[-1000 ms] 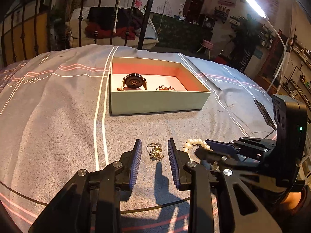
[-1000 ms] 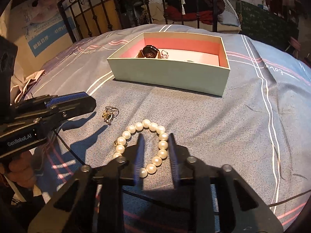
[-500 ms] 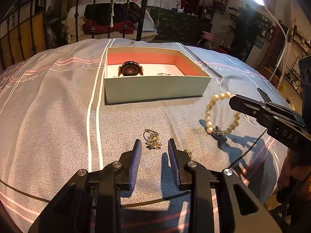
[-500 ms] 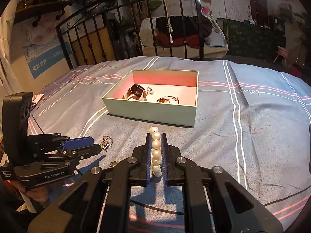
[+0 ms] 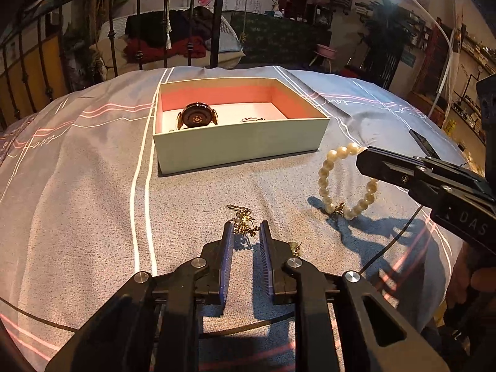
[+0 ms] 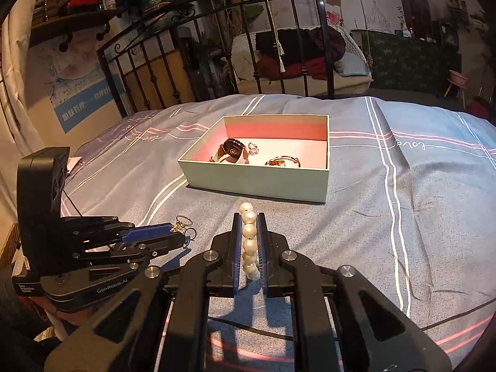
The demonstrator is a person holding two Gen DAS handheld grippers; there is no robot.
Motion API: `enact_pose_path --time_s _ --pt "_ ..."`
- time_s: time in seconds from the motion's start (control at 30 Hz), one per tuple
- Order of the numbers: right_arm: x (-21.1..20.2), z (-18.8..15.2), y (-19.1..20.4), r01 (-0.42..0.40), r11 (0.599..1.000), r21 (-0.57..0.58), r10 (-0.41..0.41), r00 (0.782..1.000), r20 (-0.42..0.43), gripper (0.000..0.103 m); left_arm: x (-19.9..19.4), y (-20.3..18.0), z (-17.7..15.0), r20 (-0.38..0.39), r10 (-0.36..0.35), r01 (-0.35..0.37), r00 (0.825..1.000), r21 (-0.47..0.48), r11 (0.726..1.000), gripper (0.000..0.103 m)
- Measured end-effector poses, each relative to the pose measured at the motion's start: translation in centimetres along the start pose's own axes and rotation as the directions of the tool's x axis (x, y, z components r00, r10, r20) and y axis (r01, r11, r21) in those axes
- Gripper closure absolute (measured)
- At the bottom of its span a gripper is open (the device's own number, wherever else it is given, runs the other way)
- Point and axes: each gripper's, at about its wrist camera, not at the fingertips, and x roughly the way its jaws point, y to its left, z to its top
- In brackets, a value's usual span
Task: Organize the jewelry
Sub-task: 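Lift the gold pendant with the left tool while the right carries pearls to the box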
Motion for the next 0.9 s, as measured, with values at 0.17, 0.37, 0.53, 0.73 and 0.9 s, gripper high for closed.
enact_pose_path --time_s 0.17,0.37,0.53,0.73,0.9 --pt "-0.5 0.8 -0.2 -0.019 1.0 0.017 0.019 1.0 0.024 0.093 -0.6 1.9 1.1 -0.032 -0.152 0.146 0.988 -0.138 0.98 0.087" --pt "0.0 0.9 -0.2 -0.019 1.0 0.025 0.019 1.0 0.01 0.093 1.6 0.1 0.3 -0.172 0.079 -0.067 0.982 0.076 0.995 0.086" --pt "0.5 0.7 -0.2 -0.034 0.999 0.031 0.033 0.999 0.004 0.093 0.7 1.2 0.0 -0.151 0.035 -0.036 0.988 0.002 0.999 0.086" --pt "-0.4 1.8 0.3 -0.065 0.998 0.006 0.065 0.997 0.042 0.093 -1.6 1.7 1.2 -0.071 -0.021 0.017 0.997 -0.055 0.998 0.086" --pt "-0.9 2.1 0.2 -0.06 0.998 0.006 0.06 0.997 0.049 0.093 -1.9 1.8 2.2 -0.036 -0.025 0.022 0.999 -0.073 0.997 0.086"
